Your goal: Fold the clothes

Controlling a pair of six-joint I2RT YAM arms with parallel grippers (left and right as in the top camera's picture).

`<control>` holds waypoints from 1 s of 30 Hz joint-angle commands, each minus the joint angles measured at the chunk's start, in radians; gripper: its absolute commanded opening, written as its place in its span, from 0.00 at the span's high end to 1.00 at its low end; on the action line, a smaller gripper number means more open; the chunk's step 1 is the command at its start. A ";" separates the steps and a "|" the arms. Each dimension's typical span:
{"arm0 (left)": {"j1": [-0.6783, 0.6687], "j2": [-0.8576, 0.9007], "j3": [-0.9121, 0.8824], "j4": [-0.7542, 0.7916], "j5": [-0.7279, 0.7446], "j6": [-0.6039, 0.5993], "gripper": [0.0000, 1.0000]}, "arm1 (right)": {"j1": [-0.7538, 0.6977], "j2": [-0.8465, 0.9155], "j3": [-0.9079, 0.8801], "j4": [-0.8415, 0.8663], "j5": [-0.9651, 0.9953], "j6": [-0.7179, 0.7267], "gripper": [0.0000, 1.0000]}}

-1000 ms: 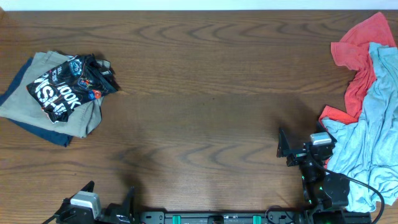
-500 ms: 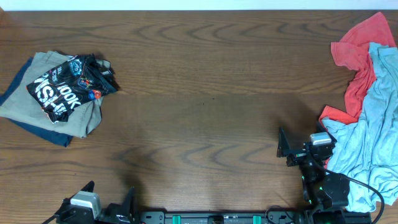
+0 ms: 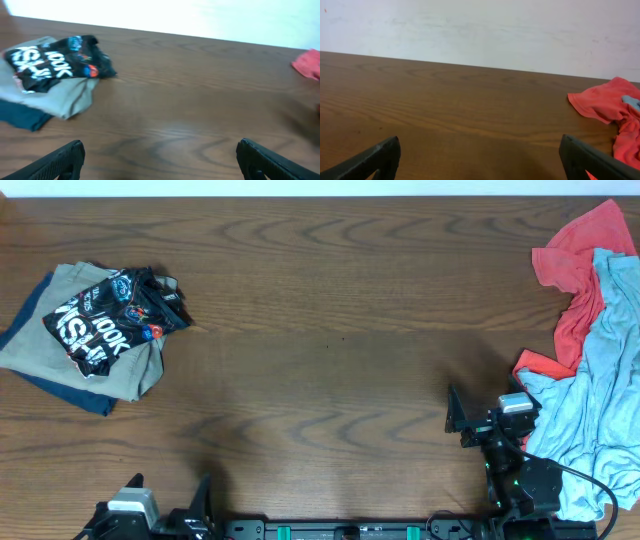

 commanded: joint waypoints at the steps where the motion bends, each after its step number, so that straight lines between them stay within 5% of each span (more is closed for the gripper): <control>1: 0.027 -0.007 -0.028 0.037 -0.012 0.061 0.02 | 0.010 -0.006 -0.001 -0.005 0.006 -0.015 0.01; 10: 0.029 -0.010 -0.277 0.228 -0.043 0.174 0.02 | 0.010 -0.006 -0.001 -0.005 0.006 -0.015 0.01; 30: 0.030 -0.010 -0.943 1.230 -0.123 0.068 0.02 | 0.010 -0.006 -0.001 -0.005 0.006 -0.015 0.01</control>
